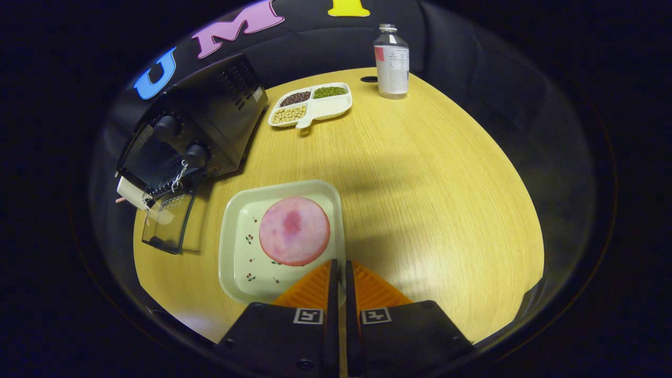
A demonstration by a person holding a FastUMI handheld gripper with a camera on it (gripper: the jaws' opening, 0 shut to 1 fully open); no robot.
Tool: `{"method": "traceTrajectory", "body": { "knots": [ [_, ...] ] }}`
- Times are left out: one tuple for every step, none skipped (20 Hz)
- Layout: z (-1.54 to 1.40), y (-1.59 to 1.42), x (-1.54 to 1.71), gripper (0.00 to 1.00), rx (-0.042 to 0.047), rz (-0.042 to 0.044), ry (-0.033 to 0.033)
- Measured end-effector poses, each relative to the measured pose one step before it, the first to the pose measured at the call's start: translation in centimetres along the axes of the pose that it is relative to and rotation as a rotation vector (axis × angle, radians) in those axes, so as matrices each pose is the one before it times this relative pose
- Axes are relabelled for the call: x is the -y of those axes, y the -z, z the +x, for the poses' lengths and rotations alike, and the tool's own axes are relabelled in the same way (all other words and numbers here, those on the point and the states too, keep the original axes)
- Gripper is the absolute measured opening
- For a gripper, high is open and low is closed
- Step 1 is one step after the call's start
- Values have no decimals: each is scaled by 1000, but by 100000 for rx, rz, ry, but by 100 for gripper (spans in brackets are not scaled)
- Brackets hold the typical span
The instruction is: Open the toaster oven, put the food inside, and close the toaster oven door.
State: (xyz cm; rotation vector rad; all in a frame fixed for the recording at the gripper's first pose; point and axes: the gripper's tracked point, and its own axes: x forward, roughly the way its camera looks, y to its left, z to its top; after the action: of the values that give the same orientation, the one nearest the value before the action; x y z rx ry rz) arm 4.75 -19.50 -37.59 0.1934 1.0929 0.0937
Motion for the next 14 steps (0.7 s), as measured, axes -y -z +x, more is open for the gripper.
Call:
{"method": "traceTrajectory", "body": {
  "knots": [
    [27,48,-13,10,-294,893,-1498],
    [187,-89,-57,10,-420,1868,-1158],
    [-278,235,-24,7,-1149,2502,-1358],
    [-103,542,-156,7,-1521,3098,-1997],
    [-221,417,-301,7,-1185,4852,-2496],
    [-181,327,-198,7,-688,5229,-1946],
    [-327,432,51,7,-846,3542,-1084],
    [-281,246,21,7,-231,3065,-1556],
    [-226,-32,-8,6,497,3157,-1646],
    [-324,-52,-99,6,605,3631,-1422],
    [-275,-164,-124,6,463,3284,-1532],
    [-364,-184,-259,7,1089,3743,-1559],
    [-322,-119,-314,7,958,4217,-1696],
    [-392,-80,-214,6,954,4475,-1362]
  ]
}}
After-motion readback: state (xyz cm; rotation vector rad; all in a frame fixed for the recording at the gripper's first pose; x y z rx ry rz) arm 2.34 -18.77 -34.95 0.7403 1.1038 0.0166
